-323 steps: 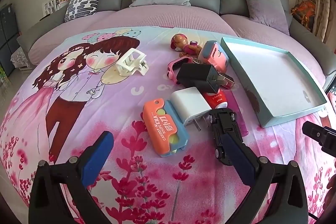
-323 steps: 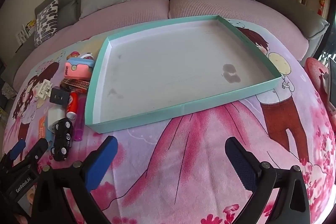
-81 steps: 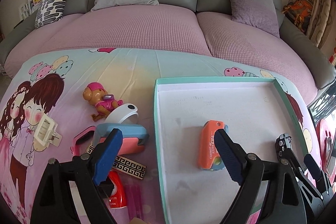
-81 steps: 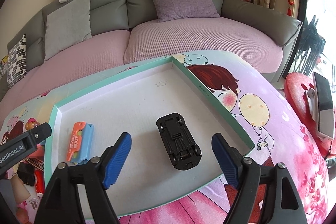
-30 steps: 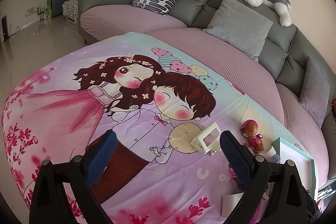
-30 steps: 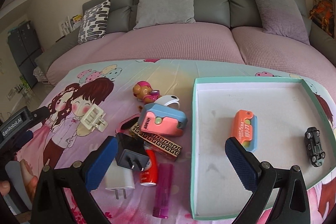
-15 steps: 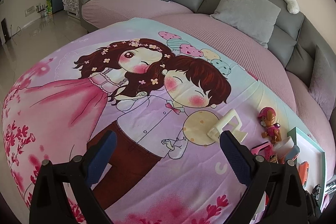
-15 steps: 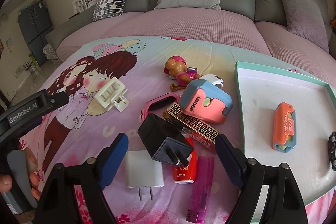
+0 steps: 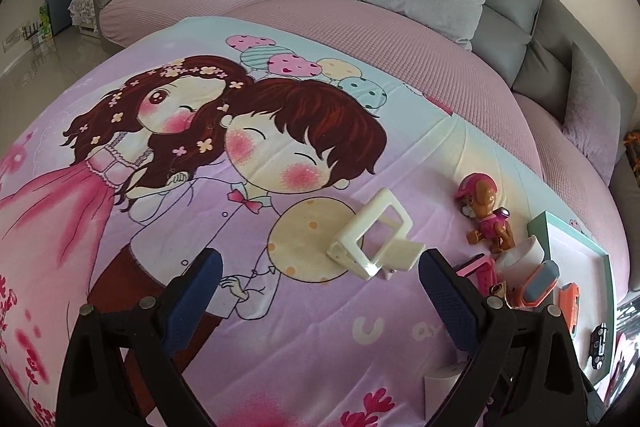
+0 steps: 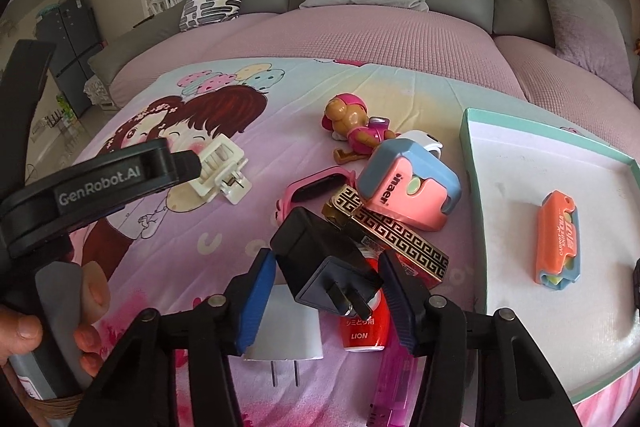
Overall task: Organize rigid objects
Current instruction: 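Grasp the white phone stand with the left tool while the right tool grasps the black charger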
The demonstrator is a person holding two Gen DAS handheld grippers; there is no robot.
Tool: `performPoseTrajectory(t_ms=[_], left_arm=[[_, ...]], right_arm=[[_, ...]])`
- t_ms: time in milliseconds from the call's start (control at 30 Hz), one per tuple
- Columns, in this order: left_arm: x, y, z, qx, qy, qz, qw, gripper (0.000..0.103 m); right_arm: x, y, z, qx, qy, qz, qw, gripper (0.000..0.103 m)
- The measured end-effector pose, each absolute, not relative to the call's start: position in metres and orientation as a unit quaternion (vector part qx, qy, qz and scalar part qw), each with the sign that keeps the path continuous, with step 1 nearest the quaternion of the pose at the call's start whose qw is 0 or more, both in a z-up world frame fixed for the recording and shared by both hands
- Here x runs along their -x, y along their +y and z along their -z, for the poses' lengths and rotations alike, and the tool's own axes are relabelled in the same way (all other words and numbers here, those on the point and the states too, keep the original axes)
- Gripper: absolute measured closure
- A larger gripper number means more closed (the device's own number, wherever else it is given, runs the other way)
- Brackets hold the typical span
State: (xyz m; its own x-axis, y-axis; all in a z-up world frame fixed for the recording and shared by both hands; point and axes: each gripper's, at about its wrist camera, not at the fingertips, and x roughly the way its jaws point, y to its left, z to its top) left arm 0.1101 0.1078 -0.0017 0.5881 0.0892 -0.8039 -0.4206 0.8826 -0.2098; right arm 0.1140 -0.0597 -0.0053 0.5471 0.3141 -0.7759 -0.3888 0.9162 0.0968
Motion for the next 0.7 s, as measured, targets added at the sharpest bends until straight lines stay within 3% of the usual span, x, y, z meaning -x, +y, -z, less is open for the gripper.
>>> performPoseTrajectory(t_ms=[500,633,700], left_arm=[[-0.148,0.097,0.025,0.173,0.453,-0.130,0.865,0.006],[-0.148,0.096,0.026,0.167,0.454,-0.128,0.866,0.040],[-0.146,0.094,0.026,0.159,0.455,-0.130,0.867,0.046]], right_arm=[[-0.116,-0.063,0.006,0.023,0.435,-0.207,0.876,0.047],[-0.116,-0.064,0.006,0.020,0.436,-0.208,0.875,0.047],[-0.116,-0.064,0.006,0.020,0.436,-0.208,0.875,0.047]])
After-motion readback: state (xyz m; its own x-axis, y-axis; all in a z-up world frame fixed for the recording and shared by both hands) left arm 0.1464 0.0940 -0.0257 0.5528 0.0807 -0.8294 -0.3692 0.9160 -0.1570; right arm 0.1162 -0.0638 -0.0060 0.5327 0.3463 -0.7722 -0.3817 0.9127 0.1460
